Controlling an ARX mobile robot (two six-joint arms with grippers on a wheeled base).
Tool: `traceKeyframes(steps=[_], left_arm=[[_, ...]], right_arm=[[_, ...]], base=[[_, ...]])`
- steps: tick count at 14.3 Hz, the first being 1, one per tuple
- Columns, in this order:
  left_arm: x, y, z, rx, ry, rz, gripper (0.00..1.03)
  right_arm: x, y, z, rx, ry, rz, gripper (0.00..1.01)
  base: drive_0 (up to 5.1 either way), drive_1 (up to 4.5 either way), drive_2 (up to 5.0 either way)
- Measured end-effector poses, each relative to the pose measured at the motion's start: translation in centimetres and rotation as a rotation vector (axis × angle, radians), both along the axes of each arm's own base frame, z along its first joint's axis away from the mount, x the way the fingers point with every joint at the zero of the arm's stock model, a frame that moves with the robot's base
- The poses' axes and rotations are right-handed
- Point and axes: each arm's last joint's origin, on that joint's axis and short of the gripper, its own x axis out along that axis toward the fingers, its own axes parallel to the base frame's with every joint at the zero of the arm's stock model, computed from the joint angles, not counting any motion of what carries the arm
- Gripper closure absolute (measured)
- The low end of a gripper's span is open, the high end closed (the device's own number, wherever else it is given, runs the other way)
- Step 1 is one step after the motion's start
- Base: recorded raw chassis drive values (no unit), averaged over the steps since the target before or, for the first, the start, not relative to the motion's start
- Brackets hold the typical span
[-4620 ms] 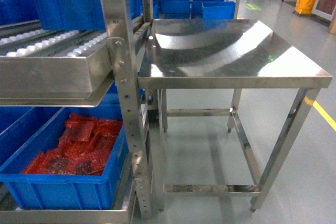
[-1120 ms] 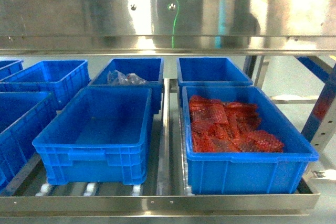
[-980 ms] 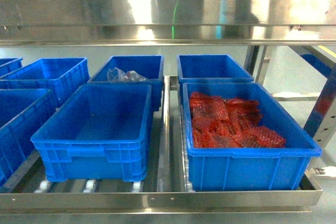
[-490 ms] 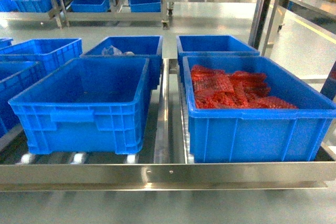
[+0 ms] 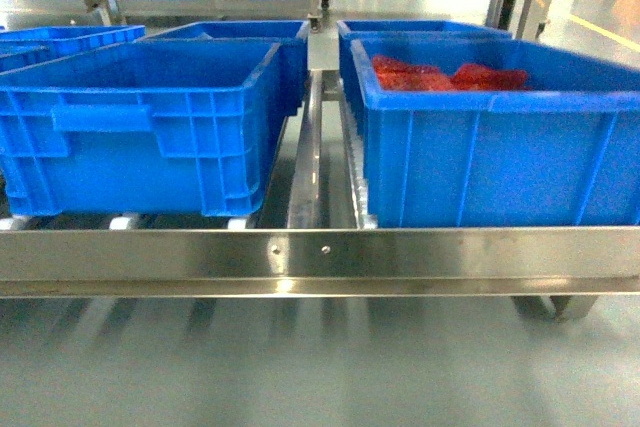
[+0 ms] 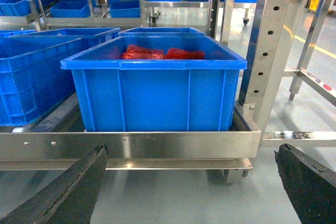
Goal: Pick blue part to blue bin on bottom shelf
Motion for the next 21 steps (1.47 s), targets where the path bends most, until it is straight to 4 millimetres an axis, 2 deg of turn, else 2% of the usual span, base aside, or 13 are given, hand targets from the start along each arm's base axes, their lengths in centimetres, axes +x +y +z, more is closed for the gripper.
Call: traceKeyframes(steps=[21], left_arm=[[0.02, -0.01, -0.01, 0.0, 0.0, 0.0, 0.6]], right_arm=[[0.0, 0.0, 0.04, 0.0, -0.005, 0.0, 0.03]], base=[[0.0, 0.0, 0.0]])
